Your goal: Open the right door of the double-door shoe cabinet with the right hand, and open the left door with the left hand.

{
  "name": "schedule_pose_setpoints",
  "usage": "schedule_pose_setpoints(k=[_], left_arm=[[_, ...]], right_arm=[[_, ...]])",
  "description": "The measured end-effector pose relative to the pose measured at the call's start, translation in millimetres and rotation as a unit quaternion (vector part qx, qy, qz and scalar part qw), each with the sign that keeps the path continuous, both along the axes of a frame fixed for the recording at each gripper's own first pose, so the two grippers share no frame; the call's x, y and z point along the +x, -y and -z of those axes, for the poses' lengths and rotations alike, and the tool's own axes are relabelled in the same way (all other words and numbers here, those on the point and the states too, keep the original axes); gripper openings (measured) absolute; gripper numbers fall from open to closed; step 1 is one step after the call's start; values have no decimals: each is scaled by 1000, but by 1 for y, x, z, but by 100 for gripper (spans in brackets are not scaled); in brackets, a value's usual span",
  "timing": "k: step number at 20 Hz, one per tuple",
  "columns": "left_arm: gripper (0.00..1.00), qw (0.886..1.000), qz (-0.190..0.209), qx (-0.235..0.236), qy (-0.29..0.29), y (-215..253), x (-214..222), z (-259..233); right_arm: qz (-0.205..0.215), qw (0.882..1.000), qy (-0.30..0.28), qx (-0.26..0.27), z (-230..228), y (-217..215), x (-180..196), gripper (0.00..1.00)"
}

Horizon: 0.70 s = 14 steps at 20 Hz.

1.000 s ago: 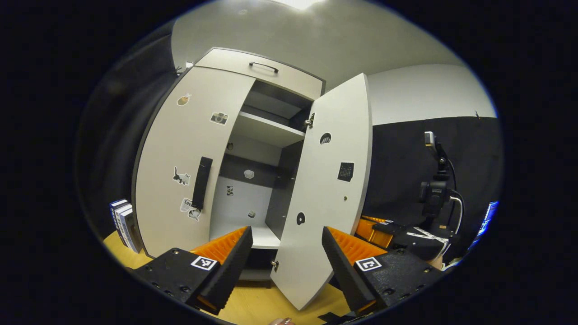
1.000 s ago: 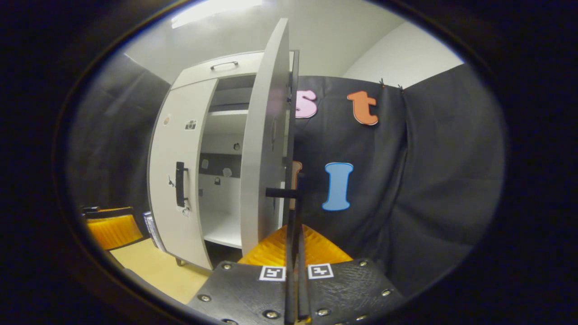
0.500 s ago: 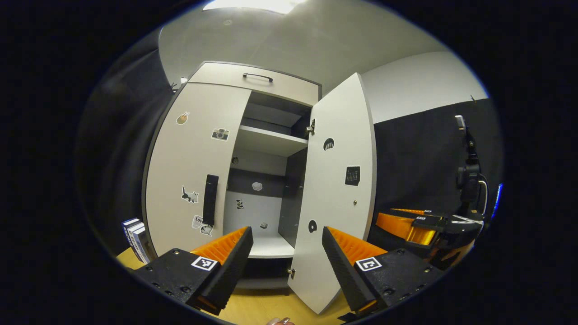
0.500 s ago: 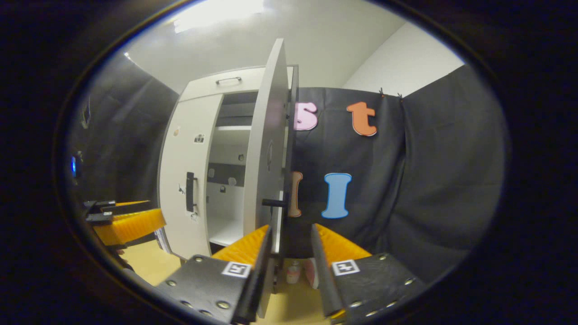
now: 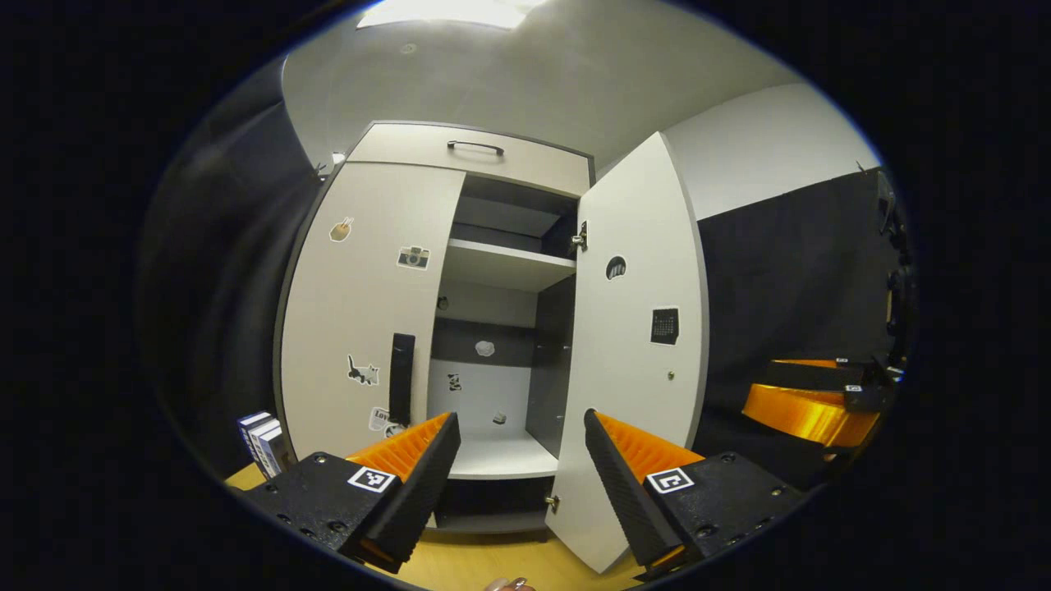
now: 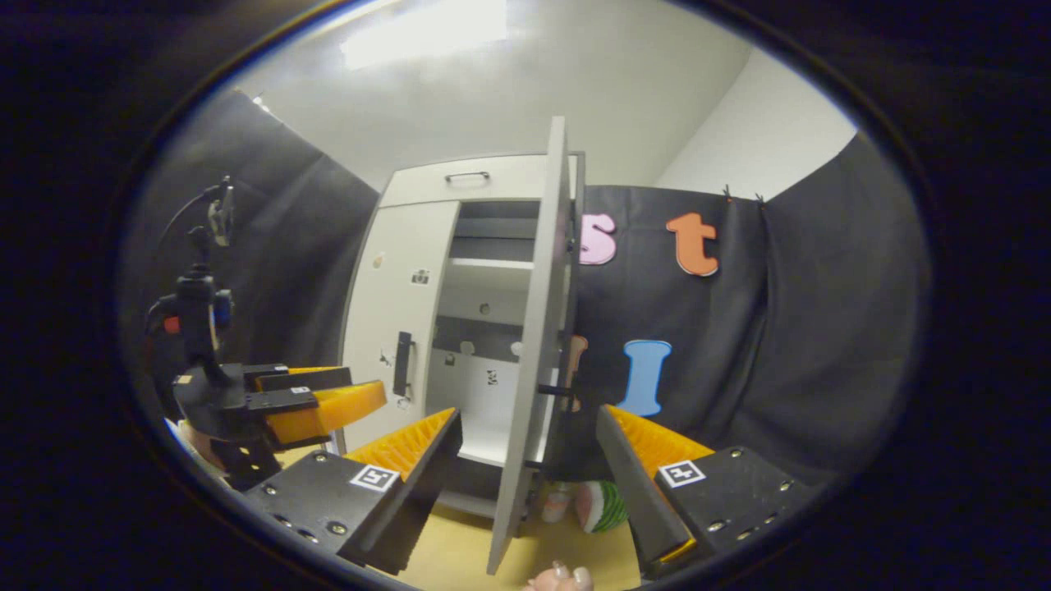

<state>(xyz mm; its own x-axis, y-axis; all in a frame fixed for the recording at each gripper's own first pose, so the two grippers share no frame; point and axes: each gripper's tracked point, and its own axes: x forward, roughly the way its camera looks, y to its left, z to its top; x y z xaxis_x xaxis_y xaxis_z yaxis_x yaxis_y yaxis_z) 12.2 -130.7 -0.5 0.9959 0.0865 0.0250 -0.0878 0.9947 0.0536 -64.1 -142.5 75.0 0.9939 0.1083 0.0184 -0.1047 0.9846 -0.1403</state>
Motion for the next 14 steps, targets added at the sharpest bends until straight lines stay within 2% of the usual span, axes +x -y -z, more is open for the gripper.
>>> schedule_pose_setpoints(k=[3,6,9,14], left_arm=[[95,1000,-19,18,-1,-31,8,-1],[95,999,-32,29,2,-70,26,-3],[95,998,-37,42,14,-110,54,-6],[95,999,-18,18,19,-149,101,-1]], right_arm=[[-45,999,1,6,6,-47,3,99],[-64,998,-22,11,25,-83,14,97],[-58,998,-32,-1,39,-109,31,96],[-32,998,-59,20,67,-144,70,96]])
